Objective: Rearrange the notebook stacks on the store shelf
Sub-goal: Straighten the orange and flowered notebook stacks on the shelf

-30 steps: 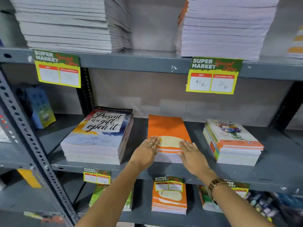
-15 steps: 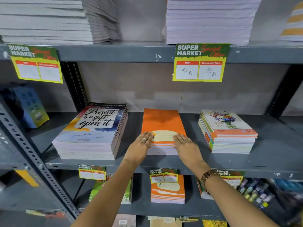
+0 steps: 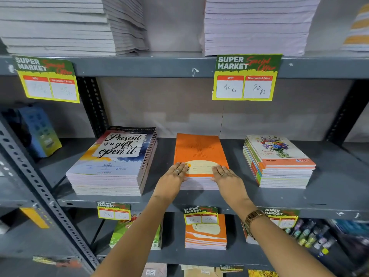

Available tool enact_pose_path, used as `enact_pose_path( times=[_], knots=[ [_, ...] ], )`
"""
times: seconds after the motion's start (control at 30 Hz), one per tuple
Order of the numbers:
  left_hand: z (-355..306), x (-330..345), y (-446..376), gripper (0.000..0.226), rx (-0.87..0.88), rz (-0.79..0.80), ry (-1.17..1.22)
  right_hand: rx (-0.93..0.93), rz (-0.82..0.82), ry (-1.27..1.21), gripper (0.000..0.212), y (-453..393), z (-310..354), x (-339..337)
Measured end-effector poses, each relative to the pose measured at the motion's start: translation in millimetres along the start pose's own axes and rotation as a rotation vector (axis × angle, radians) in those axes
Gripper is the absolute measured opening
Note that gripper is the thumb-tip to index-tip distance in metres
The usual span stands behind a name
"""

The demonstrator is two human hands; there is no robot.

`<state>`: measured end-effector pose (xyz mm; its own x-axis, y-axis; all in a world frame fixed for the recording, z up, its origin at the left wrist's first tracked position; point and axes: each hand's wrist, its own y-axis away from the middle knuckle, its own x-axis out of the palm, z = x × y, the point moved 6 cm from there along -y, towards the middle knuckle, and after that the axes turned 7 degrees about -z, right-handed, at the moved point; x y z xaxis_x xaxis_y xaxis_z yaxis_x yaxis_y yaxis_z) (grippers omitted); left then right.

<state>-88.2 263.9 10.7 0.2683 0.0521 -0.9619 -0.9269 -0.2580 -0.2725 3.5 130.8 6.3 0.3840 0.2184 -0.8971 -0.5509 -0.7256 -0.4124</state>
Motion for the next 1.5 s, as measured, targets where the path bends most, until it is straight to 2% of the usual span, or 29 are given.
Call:
enact_pose_path(
  times=[0.1,0.17,0.23,0.3,0.33,0.4,0.47,0.53,0.67,0.77,0.9,1.03,1.2,1.37,1.5],
  knots=[
    [1.2,2.7,-0.9,0.051,0.0,0.004,0.0,0.018,-0.036,-0.02,0.049,0.0,0.5,-0.4],
    [0.3,5.8,-1.7,0.05,0.019,0.008,-0.028,0.024,-0.005,-0.06,0.047,2.2,1.5,-0.3],
    [-1.2,2.7,-1.7,0.055,0.055,-0.024,-0.088,0.009,-0.021,-0.053,0.047,7.0,1.7,-2.4],
    [-6.2,2.2,-1.3,0.09,0.093,-0.028,-0.106,0.022,-0.022,0.024,0.047,15.8,-9.0,-0.9],
    [-8.6,2.7,-2.2,0.107,0.112,-0.02,-0.122,0.049,0.025,0.026,0.055,19.7,-19.2,0.3],
    [-15.4,1.4,-5.2,0.117,0.125,-0.002,-0.158,0.104,0.027,0.042,0.073,26.3,-41.3,-1.7],
    [-27.0,-2.8,-10.6,0.105,0.131,-0.002,-0.222,0.184,0.001,0.053,0.07,35.5,-70.7,-6.6],
    [-41.1,-6.5,-17.5,0.079,0.126,-0.035,-0.251,0.267,0.007,0.054,0.062,41.2,-98.5,-10.4],
    [-81.3,-6.5,-32.8,0.073,0.16,-0.05,-0.135,0.361,0.007,0.042,0.063,52.6,-151.4,-15.4],
    [-106.6,-6.6,-46.9,0.057,0.18,-0.063,-0.15,0.382,-0.02,0.021,0.064,58.5,-182.7,-17.5],
    [-140.2,-5.8,-65.6,0.056,0.167,-0.093,-0.105,0.404,-0.106,-0.028,0.079,58.3,-220.8,-21.1],
    [-172.1,0.3,-80.2,0.057,0.159,-0.064,-0.044,0.402,-0.067,-0.06,0.059,56.4,-244.9,-20.0],
    [-203.3,9.6,-90.3,0.06,0.136,-0.005,0.042,0.387,0.038,-0.106,0.06,54.7,-257.7,-12.7],
    [-218.4,21.4,-93.4,0.06,0.074,0.036,0.155,0.48,0.041,-0.21,0.052,60.0,-263.2,-16.0],
    [-224.0,23.4,-93.9,0.057,-0.01,0.043,0.313,0.491,0.024,-0.297,0.055,62.2,-263.9,-13.7]
  ],
)
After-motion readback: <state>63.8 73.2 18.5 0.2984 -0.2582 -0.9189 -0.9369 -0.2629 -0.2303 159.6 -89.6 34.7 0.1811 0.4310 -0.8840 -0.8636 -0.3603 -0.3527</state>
